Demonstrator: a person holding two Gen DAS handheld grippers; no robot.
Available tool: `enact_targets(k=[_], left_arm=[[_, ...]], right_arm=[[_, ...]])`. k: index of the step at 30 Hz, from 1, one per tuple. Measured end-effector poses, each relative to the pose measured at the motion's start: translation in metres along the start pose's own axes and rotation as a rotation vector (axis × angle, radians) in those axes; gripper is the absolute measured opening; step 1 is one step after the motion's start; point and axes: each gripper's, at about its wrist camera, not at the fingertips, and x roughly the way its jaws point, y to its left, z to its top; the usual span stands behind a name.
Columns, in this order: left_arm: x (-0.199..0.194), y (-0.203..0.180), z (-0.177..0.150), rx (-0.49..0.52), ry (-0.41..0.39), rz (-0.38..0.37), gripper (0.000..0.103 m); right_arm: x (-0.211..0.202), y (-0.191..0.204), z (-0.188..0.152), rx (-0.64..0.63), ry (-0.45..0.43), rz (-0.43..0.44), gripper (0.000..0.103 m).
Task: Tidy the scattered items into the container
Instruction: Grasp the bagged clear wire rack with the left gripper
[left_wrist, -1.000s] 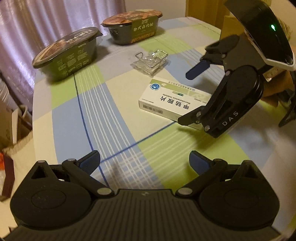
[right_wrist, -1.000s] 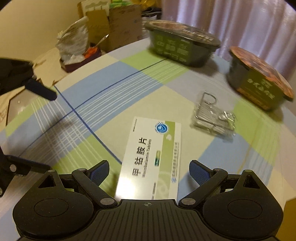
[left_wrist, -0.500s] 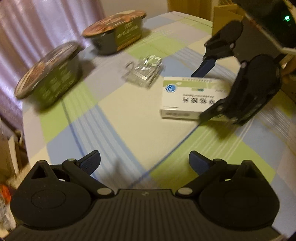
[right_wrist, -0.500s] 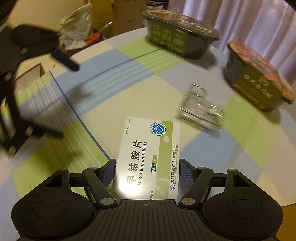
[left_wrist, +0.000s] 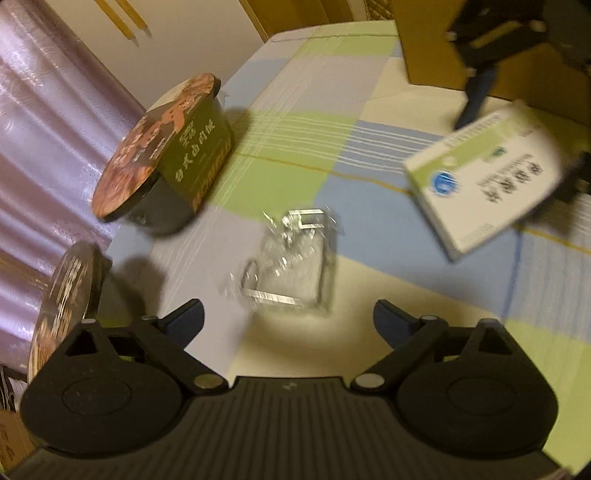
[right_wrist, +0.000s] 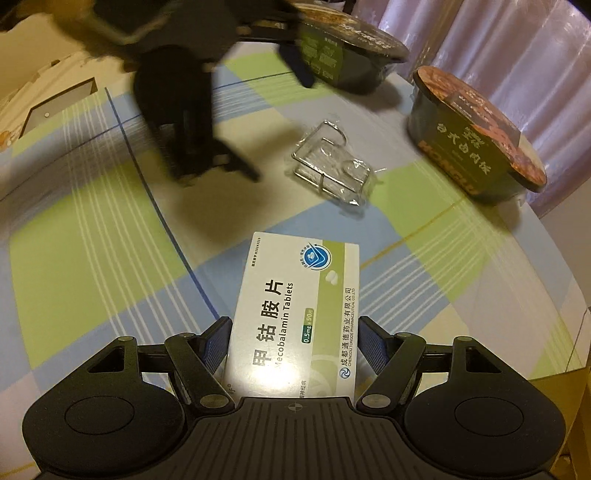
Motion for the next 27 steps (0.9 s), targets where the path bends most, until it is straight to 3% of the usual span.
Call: enact_targets(k=[3,7,9,12,19,27], left_arm=[[0.017,0.002,0.009,0.036,0.026,-0.014,0.079],[0.027,0.005,0.015,0.026,0.03,-0.021,0.072],[0.028,0.005,0.015,0.018,0.029,-0.003,0.055],[0.022,0.008,0.015,-0.007,0.041,0.012,0.047],[-0.016,-0.016,-0.011,0.011,0.059,-0.049,0.047],[-0.104,-0.118,-0.046,0.042,0.086,-0.14,0.047]], right_arm=[[-0.003,0.001,-0.002,0.014,-0.019,0.011,0.075],[-0.002,0.007,-0.001,-0.011,-0.018,0.008,0.075],[0.001,0.008,-0.001,-0.01,-0.004,0.003,0.075],[0.002,0.006,-0.001,0.006,0.001,0.002,0.075],[-0.011,0.018,-0.005,0.016,0.014,0.01,0.075],[-0.047,0.067,-0.023,0.075,0.047,0.04,0.075]])
